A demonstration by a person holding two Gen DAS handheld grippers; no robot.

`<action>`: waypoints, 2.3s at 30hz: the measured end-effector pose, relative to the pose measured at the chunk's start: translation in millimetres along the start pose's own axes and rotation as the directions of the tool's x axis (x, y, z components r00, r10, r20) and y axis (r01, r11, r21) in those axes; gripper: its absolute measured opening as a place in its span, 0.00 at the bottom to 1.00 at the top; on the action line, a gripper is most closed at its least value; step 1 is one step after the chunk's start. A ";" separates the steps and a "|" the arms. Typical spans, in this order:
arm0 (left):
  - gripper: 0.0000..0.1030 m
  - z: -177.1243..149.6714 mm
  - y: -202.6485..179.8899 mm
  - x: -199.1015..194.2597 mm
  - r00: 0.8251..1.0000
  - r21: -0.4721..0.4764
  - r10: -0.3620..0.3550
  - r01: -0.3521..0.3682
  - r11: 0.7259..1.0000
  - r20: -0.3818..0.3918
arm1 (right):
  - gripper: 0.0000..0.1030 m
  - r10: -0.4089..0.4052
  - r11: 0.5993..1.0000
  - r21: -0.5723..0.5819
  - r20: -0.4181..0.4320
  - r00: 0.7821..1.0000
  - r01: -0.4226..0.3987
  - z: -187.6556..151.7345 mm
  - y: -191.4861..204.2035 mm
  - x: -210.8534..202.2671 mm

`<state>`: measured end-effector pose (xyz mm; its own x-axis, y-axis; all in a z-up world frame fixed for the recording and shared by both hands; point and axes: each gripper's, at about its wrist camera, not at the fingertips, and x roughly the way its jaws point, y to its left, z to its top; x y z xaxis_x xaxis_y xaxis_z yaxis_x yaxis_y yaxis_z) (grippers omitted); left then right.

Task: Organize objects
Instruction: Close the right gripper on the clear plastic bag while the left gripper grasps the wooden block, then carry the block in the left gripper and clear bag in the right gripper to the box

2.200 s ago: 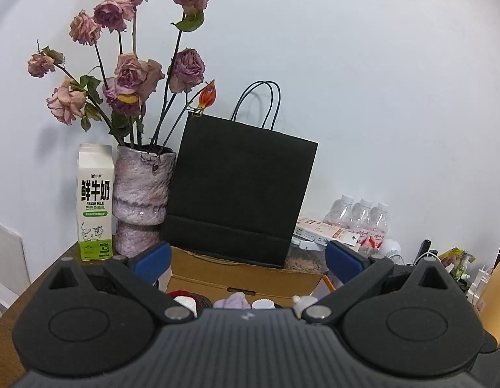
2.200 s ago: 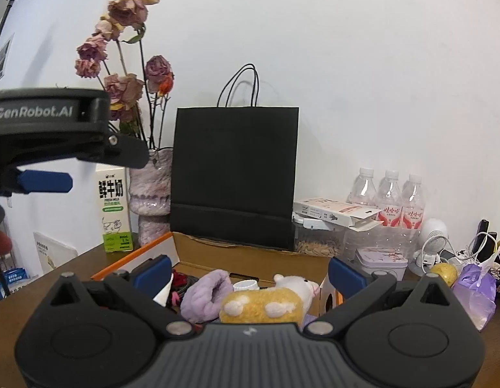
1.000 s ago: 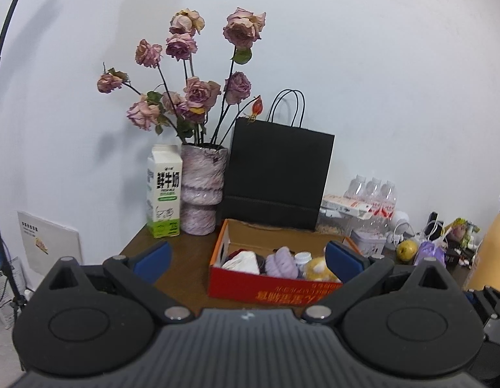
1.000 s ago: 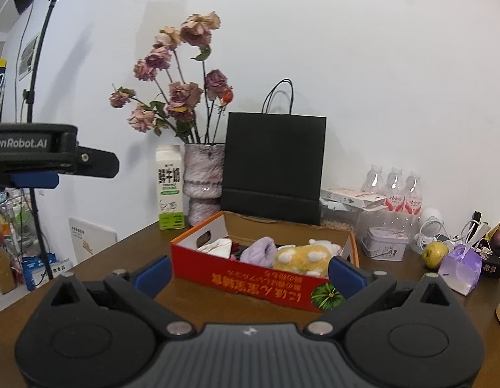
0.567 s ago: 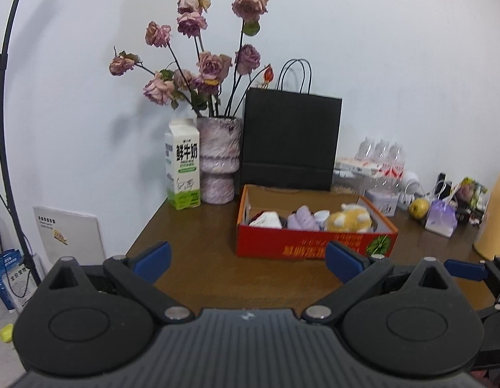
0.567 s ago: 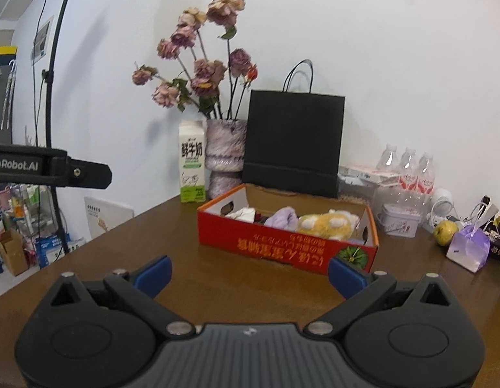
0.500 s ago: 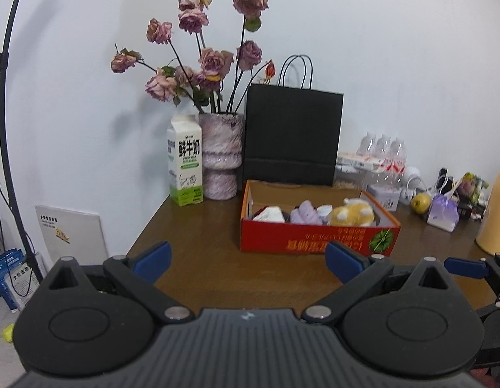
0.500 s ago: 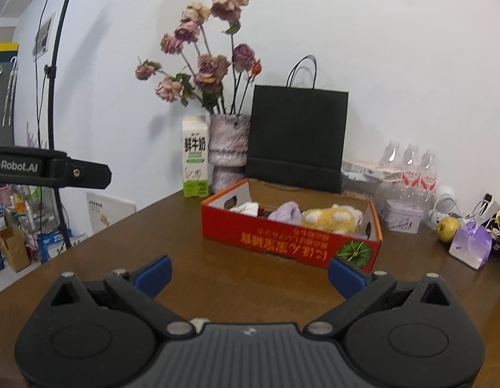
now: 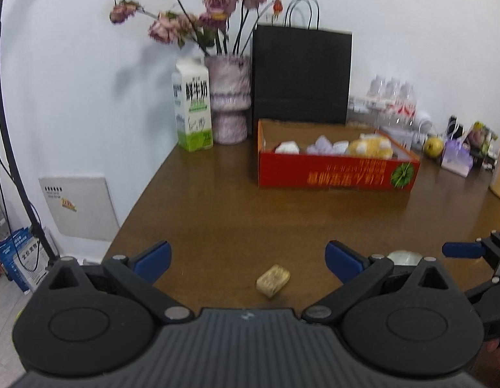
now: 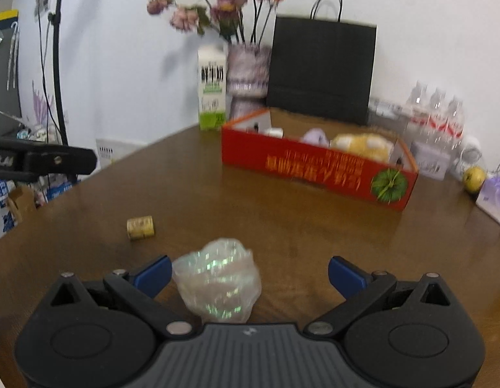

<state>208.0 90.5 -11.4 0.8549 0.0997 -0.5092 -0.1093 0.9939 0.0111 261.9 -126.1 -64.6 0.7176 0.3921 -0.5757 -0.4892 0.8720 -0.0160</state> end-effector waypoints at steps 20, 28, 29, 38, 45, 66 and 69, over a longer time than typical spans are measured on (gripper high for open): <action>0.97 -24.9 -12.2 85.0 0.985 0.070 0.043 -0.031 0.997 -0.166 | 0.36 -0.004 0.997 0.075 0.077 0.997 -0.001 -3.3 -24.2 -2.2; 0.30 -25.4 -22.8 91.1 0.987 0.057 -0.014 0.024 0.998 -0.157 | 0.36 -0.012 0.997 0.075 0.091 0.996 0.005 -1.8 -32.4 -4.5; 0.30 -25.3 -24.8 90.6 0.988 0.059 -0.019 0.028 0.998 -0.156 | 0.36 -0.012 0.997 0.076 0.093 0.996 0.005 -1.9 -33.1 -4.3; 0.30 -17.4 -41.0 72.2 0.995 0.047 -0.042 0.046 0.998 -0.092 | 0.36 -0.012 0.997 0.083 0.109 0.994 0.003 -2.9 -38.1 -6.6; 0.30 -7.6 -59.2 54.9 0.996 0.051 -0.088 0.089 0.995 -0.028 | 0.36 -0.023 0.996 0.086 0.127 0.992 0.012 -2.3 -39.7 -10.9; 0.30 37.3 -95.0 40.4 0.989 -0.018 -0.114 0.116 0.993 0.093 | 0.36 -0.064 0.995 0.090 0.232 0.970 0.045 31.0 -52.4 -18.4; 0.30 42.2 -98.8 43.0 0.988 -0.028 -0.115 0.118 0.993 0.099 | 0.36 -0.071 0.994 0.098 0.246 0.967 0.048 36.1 -57.0 -17.1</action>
<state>277.0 -1.4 1.9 0.9079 -0.0108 -0.4189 -0.0221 0.9971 -0.0734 295.4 -171.9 -24.3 0.8502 0.3895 -0.3541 -0.4034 0.9143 0.0369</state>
